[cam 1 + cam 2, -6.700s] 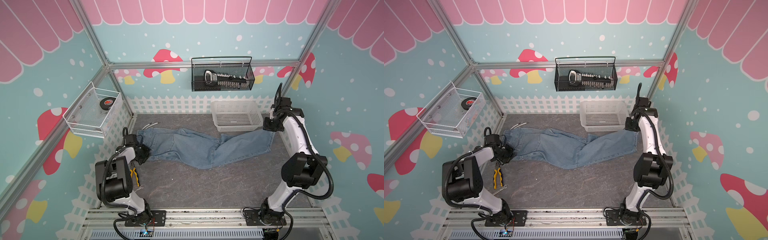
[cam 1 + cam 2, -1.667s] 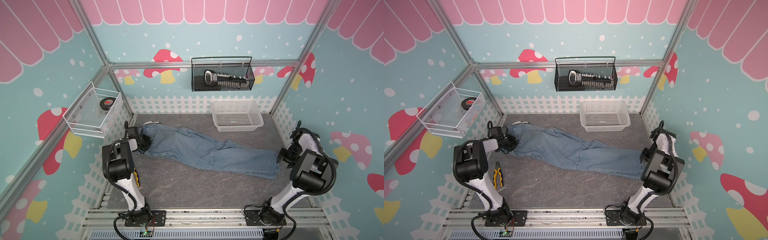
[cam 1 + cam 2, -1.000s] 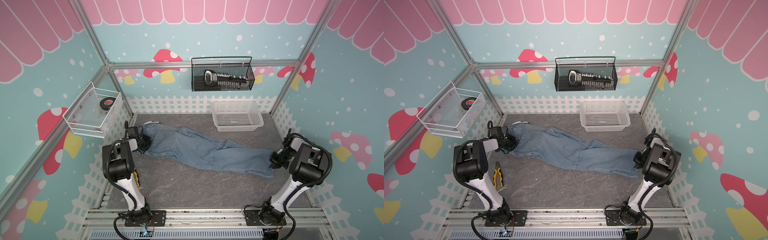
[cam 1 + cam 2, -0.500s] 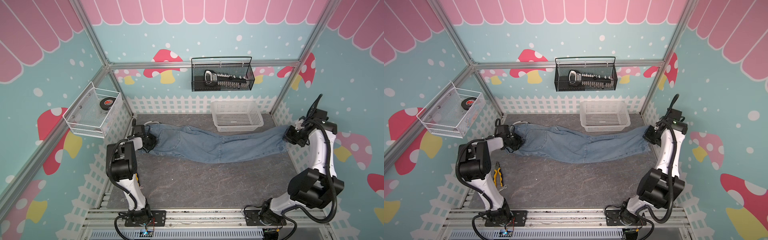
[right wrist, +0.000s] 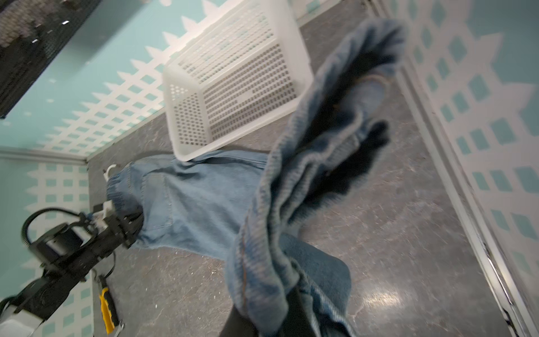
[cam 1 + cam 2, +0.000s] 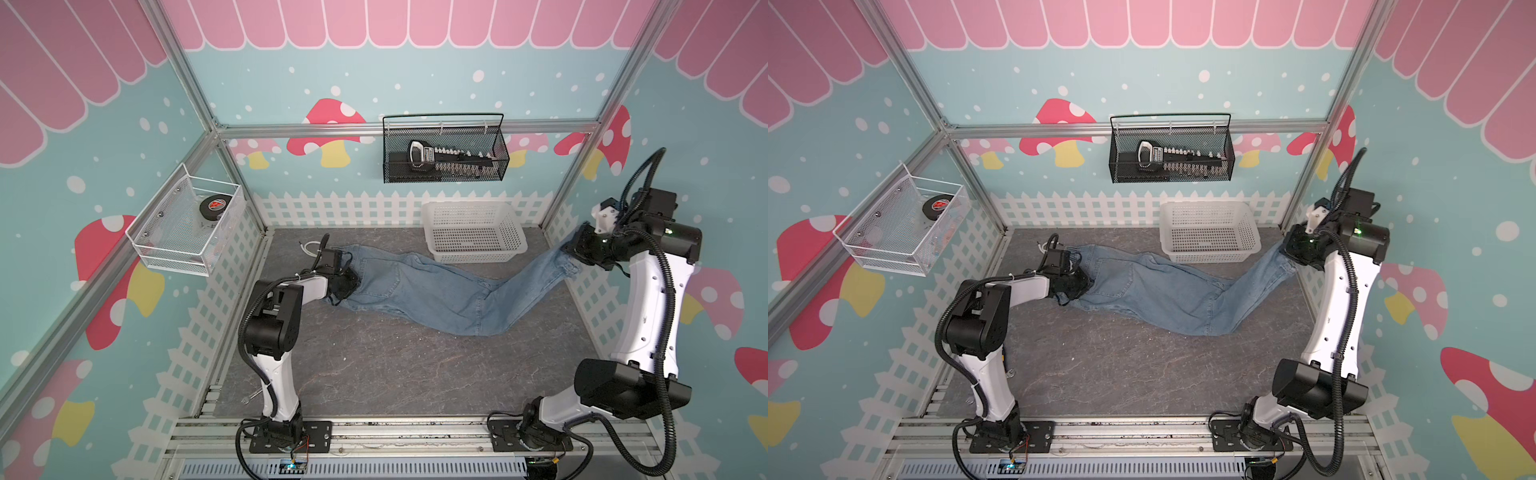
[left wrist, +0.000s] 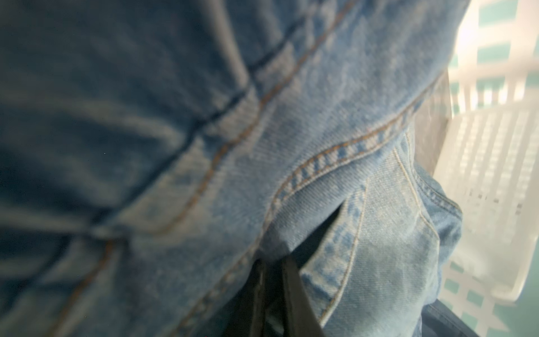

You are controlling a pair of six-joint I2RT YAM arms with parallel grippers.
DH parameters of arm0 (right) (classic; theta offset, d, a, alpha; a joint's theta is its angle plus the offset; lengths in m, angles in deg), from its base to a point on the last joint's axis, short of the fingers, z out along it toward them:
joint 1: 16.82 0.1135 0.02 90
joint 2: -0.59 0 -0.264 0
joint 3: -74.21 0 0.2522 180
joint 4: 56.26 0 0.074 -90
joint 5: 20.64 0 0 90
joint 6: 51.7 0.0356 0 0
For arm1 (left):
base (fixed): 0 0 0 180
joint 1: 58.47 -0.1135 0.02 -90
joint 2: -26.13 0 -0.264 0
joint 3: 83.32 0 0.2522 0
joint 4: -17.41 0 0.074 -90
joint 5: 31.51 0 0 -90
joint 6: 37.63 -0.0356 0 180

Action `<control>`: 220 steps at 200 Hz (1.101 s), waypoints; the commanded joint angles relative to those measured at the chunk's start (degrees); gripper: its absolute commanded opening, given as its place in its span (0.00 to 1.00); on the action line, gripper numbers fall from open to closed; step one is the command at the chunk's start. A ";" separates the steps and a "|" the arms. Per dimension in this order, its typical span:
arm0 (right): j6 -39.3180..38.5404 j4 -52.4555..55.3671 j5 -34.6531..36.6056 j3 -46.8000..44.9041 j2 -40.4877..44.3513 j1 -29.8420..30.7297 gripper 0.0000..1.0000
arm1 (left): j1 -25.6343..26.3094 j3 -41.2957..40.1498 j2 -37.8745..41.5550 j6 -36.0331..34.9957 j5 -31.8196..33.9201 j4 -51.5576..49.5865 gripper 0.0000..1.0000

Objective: Roll up the long pants
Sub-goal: Fold the long pant at the center of the board.

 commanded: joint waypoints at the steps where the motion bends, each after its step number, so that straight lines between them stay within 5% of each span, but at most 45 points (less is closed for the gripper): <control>1: 2.69 -2.21 -2.02 3.67 -2.32 8.51 0.00 | 5.57 -1.39 -4.07 3.62 1.15 -2.72 0.15; 45: 6.75 -7.50 -0.07 9.73 -10.89 25.47 0.00 | 13.56 1.13 -3.43 6.75 0.83 -0.72 0.15; 67: 7.34 -8.07 1.31 15.10 -17.86 32.84 0.00 | 11.83 1.53 2.88 5.93 0.53 -2.42 0.15; 99: 8.23 -7.26 1.10 27.07 -31.26 40.50 0.00 | 2.66 1.34 15.17 3.28 -0.99 -8.46 0.16; 143: 11.78 -9.66 -1.60 36.54 -44.62 45.33 0.00 | -7.17 -0.49 27.32 -0.52 -0.75 -14.97 0.18; 220: 16.13 -16.55 -5.83 36.65 -51.91 49.75 0.00 | -8.35 -3.25 26.78 -1.02 -1.42 -15.04 0.19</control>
